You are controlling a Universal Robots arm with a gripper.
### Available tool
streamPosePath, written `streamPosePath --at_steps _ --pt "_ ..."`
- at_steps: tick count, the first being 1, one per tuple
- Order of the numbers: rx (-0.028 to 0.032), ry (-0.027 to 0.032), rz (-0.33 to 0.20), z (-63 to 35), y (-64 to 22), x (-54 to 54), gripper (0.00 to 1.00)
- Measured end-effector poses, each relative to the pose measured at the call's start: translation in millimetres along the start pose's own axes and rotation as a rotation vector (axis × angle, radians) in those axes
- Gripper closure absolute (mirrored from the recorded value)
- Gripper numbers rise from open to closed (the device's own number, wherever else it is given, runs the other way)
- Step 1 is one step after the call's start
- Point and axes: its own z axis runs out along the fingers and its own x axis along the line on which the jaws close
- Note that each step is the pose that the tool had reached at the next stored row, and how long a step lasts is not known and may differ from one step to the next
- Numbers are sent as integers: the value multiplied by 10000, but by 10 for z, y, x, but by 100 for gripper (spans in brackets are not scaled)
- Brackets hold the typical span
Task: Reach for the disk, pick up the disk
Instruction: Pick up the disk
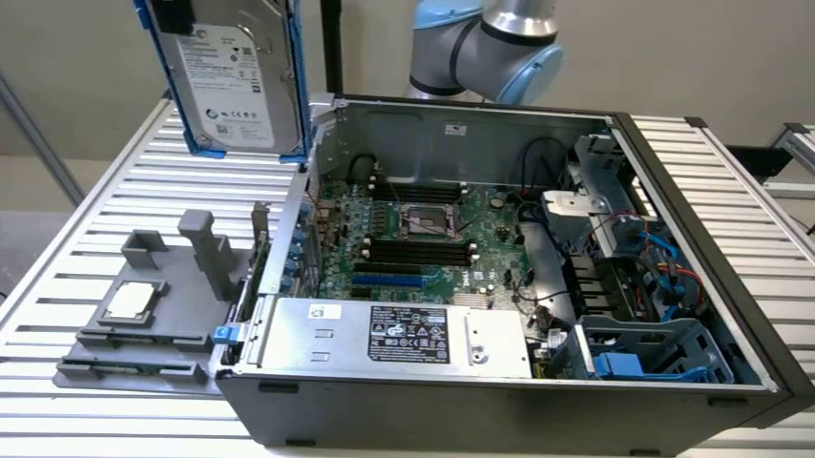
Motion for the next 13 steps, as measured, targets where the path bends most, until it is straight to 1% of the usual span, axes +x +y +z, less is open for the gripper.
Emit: streamPosePath --at_steps 6,9,13 --pt "0 0 0 -8 -207 135 67" --pt "1 -1 1 -11 -328 191 67" --pt "0 -1 0 -16 -507 238 67"
